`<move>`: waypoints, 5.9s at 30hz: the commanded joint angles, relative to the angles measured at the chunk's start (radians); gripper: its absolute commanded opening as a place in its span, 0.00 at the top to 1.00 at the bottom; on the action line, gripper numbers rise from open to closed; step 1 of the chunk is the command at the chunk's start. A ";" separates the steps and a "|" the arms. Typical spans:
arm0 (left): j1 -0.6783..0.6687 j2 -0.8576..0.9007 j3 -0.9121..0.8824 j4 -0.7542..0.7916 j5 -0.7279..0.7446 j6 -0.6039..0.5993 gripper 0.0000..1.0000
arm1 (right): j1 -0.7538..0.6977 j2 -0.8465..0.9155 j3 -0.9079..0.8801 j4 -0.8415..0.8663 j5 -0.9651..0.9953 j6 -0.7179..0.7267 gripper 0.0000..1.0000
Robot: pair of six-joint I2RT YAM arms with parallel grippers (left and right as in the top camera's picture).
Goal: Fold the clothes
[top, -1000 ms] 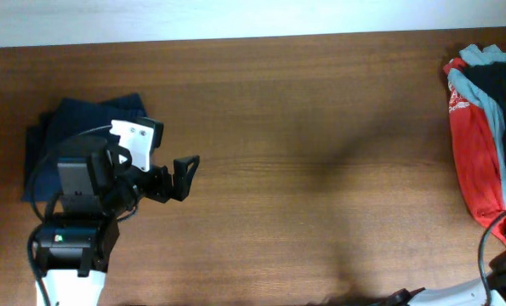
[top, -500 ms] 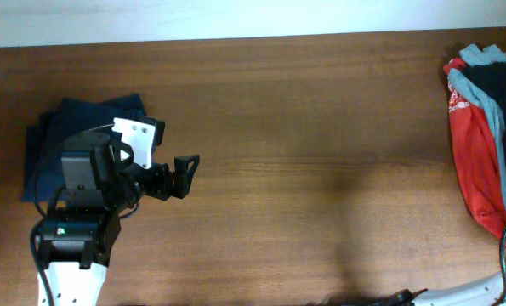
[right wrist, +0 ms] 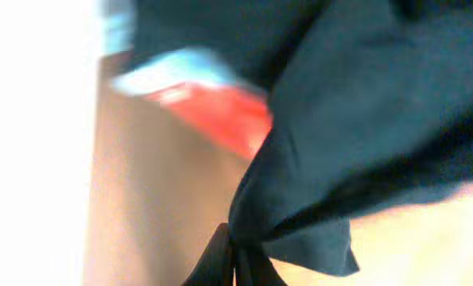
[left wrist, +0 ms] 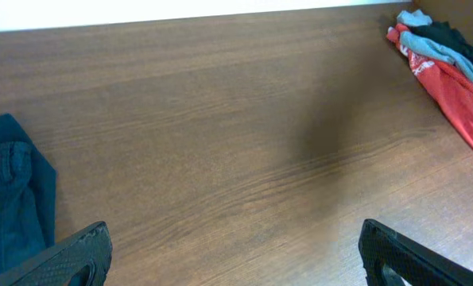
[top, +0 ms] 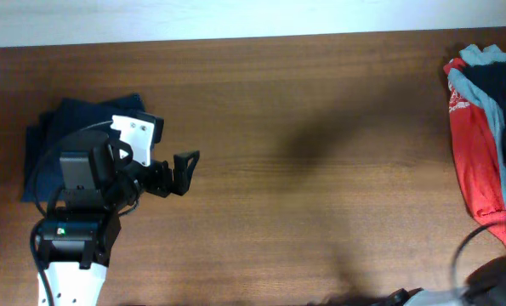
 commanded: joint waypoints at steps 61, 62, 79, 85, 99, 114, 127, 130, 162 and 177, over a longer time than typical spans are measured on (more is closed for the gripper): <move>0.004 -0.031 0.272 -0.008 -0.792 -0.022 0.01 | 1.032 0.159 0.559 -0.205 0.072 -0.584 0.92; 0.004 -0.027 0.272 -0.008 -0.780 -0.022 0.01 | 1.014 0.172 0.534 -0.200 0.080 -0.590 0.91; -0.105 0.363 0.271 -0.169 -0.182 0.096 0.01 | 0.887 0.287 0.414 -0.278 0.035 -0.480 0.22; -0.272 0.674 0.272 -0.013 -0.183 0.161 0.09 | 0.904 0.287 0.409 -0.315 0.041 -0.454 0.20; -0.355 1.013 0.272 0.218 -0.183 0.165 0.44 | 0.904 0.287 0.350 -0.338 0.043 -0.454 0.20; -0.361 1.007 0.517 -0.036 -0.357 0.164 1.00 | 0.904 0.287 0.328 -0.337 0.093 -0.454 0.21; -0.340 1.004 1.138 -0.627 -0.856 0.144 1.00 | 0.936 0.288 0.007 -0.185 0.029 -0.410 0.27; -0.329 1.003 1.160 -0.628 -0.853 0.126 1.00 | 0.978 0.288 -0.094 -0.101 -0.114 -0.490 0.27; -0.328 1.004 1.169 -0.658 -0.853 0.119 1.00 | 1.123 0.337 -0.517 0.725 0.332 -0.289 0.91; -0.328 0.858 1.271 -0.672 -0.853 0.114 1.00 | 0.980 -0.183 -0.236 0.309 0.465 -0.277 0.96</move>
